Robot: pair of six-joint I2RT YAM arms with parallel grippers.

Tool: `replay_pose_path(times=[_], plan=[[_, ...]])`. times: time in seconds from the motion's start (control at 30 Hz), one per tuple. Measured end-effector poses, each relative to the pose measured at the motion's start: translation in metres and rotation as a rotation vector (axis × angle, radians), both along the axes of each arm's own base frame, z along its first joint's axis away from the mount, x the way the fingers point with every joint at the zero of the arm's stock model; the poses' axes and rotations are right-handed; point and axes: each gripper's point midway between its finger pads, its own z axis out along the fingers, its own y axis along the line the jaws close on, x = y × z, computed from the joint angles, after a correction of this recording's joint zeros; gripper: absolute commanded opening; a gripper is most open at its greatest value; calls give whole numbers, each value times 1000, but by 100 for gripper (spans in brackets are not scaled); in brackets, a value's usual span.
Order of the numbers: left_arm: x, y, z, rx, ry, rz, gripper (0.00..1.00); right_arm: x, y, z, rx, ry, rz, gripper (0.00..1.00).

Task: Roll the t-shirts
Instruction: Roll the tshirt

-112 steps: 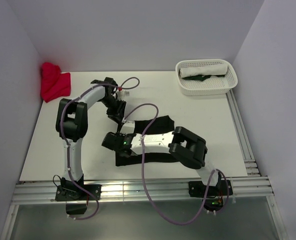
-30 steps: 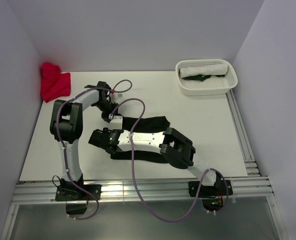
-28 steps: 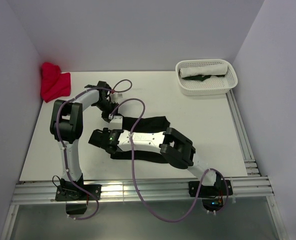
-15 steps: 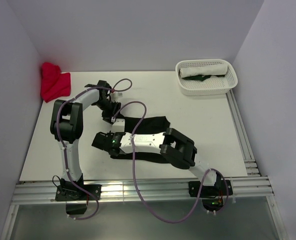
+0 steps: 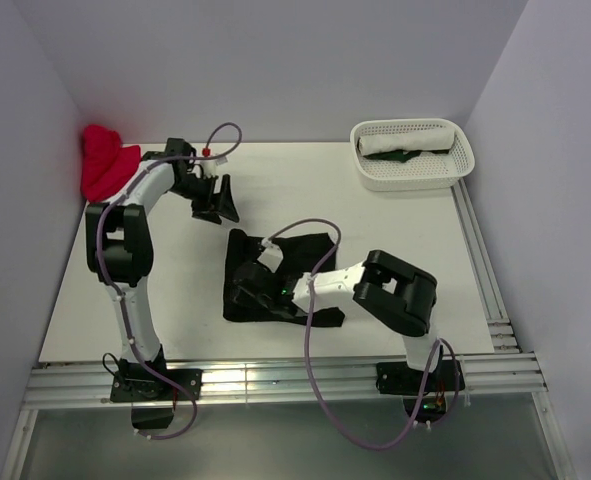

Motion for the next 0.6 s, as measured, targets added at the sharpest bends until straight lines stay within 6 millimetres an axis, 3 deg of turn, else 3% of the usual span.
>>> replay_pose_path(times=[0.1,0.2,0.43,0.6], plan=[[3,16,8,-50,-16,18,78,1,-2,0,156,30,-3,0],[-9,22,5,-87,0,12,78,2,-4,2,296,54,-6,0],[-56,16,-32,-161,121,-22,77,0,-1,2,546,100,-10,0],[-70,12,-50,-181,163,-18,67,-3,2,4,662,118,-9,0]])
